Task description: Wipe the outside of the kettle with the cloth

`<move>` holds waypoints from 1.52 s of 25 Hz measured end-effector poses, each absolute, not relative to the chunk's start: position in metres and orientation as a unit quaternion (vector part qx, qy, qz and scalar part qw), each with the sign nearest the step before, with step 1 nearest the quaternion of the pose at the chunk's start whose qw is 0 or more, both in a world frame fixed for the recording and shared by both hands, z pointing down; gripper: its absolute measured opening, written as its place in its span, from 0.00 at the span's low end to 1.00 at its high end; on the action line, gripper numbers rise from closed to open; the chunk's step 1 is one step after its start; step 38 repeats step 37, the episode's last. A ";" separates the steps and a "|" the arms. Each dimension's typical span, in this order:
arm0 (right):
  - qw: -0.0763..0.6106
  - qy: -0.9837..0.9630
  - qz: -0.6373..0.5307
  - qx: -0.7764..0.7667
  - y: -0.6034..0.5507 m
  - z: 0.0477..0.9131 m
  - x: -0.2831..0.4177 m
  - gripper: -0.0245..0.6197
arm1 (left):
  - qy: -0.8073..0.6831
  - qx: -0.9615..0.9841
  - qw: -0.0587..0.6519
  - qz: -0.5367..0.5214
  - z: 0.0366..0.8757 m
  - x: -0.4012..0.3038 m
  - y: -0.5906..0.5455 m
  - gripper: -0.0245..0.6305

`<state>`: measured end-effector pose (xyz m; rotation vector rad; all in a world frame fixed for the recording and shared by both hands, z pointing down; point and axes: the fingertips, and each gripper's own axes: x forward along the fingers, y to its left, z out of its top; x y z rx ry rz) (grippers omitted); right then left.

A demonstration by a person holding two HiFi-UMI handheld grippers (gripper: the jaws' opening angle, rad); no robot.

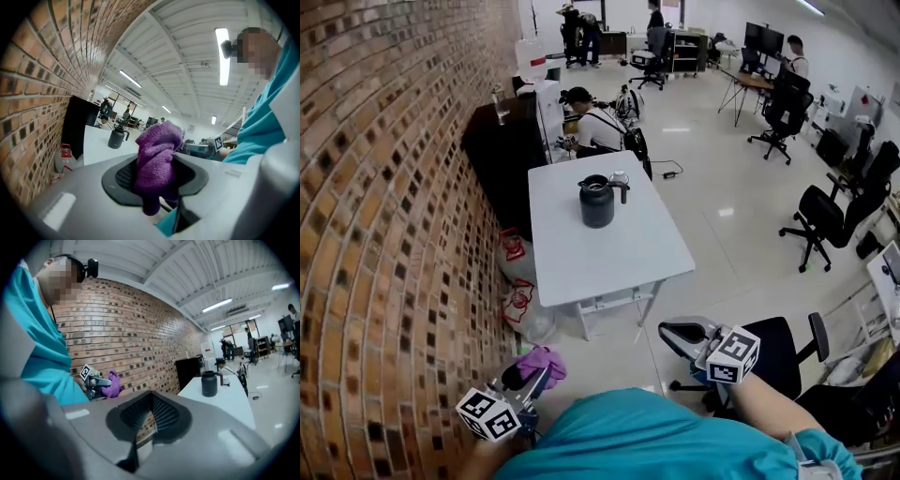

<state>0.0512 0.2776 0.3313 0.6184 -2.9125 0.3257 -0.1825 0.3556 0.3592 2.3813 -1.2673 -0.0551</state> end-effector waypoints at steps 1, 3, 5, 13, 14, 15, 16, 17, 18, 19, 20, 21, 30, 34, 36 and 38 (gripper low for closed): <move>0.074 -0.971 0.107 0.201 0.287 0.332 0.058 0.04 | -0.462 0.858 0.222 -0.030 0.358 -0.173 0.365 0.29; 0.072 -0.973 0.110 0.190 0.305 0.333 0.074 0.04 | -0.473 0.850 0.227 -0.048 0.354 -0.151 0.380 0.29; 0.065 -0.975 0.114 0.182 0.321 0.334 0.091 0.04 | -0.476 0.847 0.229 -0.059 0.350 -0.129 0.392 0.29; 0.043 -0.974 0.121 0.186 0.346 0.332 0.135 0.04 | -0.467 0.863 0.188 -0.045 0.327 -0.075 0.419 0.29; 0.043 -0.974 0.117 0.188 0.347 0.331 0.134 0.04 | -0.468 0.864 0.183 -0.041 0.325 -0.078 0.419 0.29; 0.044 -0.975 0.113 0.188 0.348 0.331 0.133 0.04 | -0.469 0.863 0.181 -0.040 0.323 -0.079 0.420 0.29; 0.046 -0.975 0.110 0.189 0.349 0.330 0.132 0.04 | -0.470 0.863 0.181 -0.042 0.322 -0.081 0.421 0.29; 0.046 -0.975 0.109 0.190 0.350 0.329 0.130 0.04 | -0.469 0.863 0.182 -0.043 0.322 -0.082 0.422 0.29; 0.046 -0.975 0.107 0.191 0.351 0.329 0.128 0.04 | -0.467 0.864 0.182 -0.043 0.323 -0.084 0.423 0.29; 0.046 -0.975 0.105 0.192 0.352 0.328 0.124 0.04 | -0.466 0.865 0.182 -0.043 0.323 -0.087 0.424 0.29; 0.046 -0.975 0.103 0.192 0.354 0.328 0.120 0.04 | -0.465 0.865 0.182 -0.042 0.323 -0.091 0.425 0.29; 0.048 -0.975 0.102 0.191 0.357 0.328 0.116 0.04 | -0.464 0.866 0.181 -0.041 0.322 -0.095 0.426 0.29; 0.051 -0.978 0.091 0.178 0.361 0.321 0.094 0.04 | -0.465 0.867 0.174 -0.045 0.318 -0.115 0.424 0.29; 0.052 -0.980 0.089 0.172 0.361 0.321 0.094 0.04 | -0.467 0.866 0.176 -0.045 0.318 -0.116 0.423 0.29; 0.054 -0.980 0.086 0.171 0.360 0.320 0.094 0.04 | -0.467 0.865 0.177 -0.048 0.317 -0.115 0.423 0.29; 0.055 -0.980 0.085 0.170 0.359 0.320 0.095 0.04 | -0.467 0.865 0.178 -0.049 0.317 -0.115 0.423 0.29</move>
